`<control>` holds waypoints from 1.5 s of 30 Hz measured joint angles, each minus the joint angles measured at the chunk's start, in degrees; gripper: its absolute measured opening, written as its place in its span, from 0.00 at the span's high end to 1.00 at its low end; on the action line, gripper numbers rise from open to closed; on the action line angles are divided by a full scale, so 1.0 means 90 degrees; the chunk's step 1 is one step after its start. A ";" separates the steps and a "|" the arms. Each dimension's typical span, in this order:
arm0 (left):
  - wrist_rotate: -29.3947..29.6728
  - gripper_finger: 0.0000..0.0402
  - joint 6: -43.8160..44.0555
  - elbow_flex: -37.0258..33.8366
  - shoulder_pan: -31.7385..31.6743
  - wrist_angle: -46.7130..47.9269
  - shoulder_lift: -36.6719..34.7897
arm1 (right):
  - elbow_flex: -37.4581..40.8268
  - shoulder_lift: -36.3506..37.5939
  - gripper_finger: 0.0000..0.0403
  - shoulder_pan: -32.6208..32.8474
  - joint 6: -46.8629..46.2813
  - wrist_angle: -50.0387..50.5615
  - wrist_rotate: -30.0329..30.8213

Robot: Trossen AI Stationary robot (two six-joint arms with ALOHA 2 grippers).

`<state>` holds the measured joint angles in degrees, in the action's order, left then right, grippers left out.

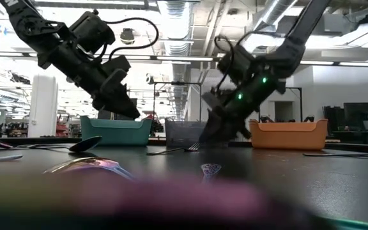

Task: Sort silverware by color (type)
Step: Put the black fork into the green bin

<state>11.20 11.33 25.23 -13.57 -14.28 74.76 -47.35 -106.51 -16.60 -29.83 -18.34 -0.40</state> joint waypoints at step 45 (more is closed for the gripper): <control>-0.1710 0.79 -0.0138 0.0023 0.0431 -0.1825 0.0039 | -0.0007 0.1639 0.98 0.1584 0.5505 -0.1368 0.0143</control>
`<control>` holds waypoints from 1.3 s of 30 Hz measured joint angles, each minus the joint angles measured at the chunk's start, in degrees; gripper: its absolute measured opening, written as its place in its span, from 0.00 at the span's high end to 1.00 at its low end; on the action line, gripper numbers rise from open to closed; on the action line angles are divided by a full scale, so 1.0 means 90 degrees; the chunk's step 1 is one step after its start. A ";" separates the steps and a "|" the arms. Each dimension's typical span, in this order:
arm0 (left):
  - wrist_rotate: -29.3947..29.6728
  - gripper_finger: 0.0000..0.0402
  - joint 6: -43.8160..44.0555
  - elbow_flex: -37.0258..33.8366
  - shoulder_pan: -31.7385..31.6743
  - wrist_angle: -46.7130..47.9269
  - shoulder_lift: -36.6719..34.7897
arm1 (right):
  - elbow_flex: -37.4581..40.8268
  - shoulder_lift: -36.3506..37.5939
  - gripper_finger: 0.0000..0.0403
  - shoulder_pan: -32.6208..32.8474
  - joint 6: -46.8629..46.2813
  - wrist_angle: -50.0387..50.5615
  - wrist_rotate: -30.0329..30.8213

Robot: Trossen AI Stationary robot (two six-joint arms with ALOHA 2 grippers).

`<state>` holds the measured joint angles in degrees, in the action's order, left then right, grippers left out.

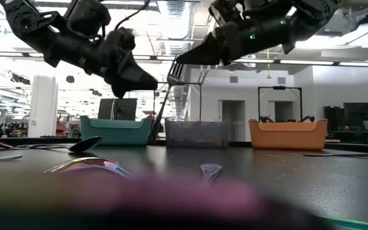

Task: Sort silverware by color (type)
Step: Put the black fork into the green bin

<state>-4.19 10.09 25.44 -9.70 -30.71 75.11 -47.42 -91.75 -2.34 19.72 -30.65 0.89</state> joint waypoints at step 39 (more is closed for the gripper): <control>0.0760 0.79 -0.1054 0.1106 0.0586 0.0894 0.0273 | -0.0010 -0.0045 0.97 -0.0012 -0.0371 -0.0175 -0.0080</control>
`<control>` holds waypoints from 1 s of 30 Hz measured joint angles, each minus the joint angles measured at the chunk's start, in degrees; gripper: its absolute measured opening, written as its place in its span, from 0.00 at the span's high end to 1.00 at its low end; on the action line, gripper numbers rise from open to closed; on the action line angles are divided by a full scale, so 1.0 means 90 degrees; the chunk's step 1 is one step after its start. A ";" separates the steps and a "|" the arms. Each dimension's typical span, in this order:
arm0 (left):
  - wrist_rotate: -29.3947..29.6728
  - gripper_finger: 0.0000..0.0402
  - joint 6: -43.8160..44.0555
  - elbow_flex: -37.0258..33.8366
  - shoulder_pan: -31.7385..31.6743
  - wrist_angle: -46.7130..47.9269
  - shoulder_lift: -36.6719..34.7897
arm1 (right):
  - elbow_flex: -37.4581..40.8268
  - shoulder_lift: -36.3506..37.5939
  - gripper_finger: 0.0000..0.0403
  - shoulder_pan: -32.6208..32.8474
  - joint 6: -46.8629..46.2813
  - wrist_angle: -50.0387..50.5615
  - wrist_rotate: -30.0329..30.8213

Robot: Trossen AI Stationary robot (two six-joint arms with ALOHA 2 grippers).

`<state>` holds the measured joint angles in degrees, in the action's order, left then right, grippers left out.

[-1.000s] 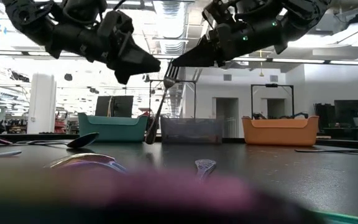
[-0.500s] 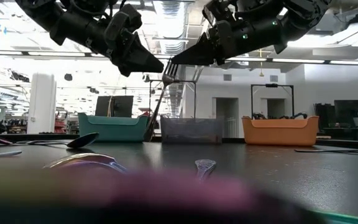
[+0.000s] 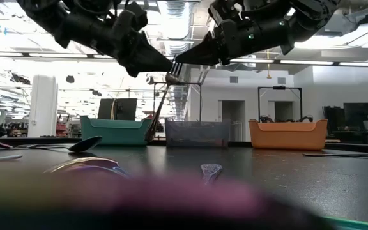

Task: Sort silverware by color (type)
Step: Put the black fork into the green bin

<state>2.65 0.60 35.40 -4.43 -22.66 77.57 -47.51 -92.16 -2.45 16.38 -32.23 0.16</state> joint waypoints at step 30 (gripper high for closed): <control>0.2261 1.00 -0.0352 -0.0115 0.0064 -0.0743 -0.0028 | -0.0005 0.0789 0.77 0.0123 -0.0838 0.0192 0.2307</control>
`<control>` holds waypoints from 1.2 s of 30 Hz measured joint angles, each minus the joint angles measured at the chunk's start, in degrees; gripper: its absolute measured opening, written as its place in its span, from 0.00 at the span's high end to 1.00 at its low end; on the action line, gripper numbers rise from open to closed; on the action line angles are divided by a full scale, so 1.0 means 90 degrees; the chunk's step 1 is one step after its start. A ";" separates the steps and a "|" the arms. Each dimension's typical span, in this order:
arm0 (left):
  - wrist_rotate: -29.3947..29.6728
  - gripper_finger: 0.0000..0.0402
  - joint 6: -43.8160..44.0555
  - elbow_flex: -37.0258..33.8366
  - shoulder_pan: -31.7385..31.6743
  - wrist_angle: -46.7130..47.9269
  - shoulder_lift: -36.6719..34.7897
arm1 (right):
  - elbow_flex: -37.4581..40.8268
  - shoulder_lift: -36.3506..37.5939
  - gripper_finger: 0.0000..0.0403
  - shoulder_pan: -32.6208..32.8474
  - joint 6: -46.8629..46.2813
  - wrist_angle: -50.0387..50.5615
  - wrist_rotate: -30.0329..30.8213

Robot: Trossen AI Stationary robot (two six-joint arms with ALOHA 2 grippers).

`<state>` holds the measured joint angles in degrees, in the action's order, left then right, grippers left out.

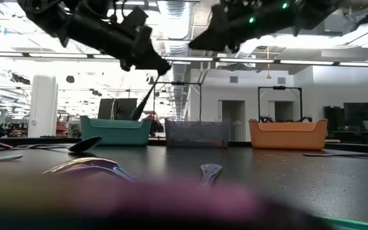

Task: Sort silverware by color (type)
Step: Put the black fork into the green bin

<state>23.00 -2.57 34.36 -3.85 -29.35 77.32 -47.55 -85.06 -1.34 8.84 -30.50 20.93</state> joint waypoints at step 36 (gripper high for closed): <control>-0.0589 1.00 0.0499 -0.1626 0.0177 -0.5173 0.0274 | -0.1225 -0.2447 0.96 -0.0088 -0.1209 -0.0888 -0.1664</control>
<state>17.69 1.93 19.73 -2.26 -75.90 79.79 -58.58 -107.09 -2.14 -2.05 -38.49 5.96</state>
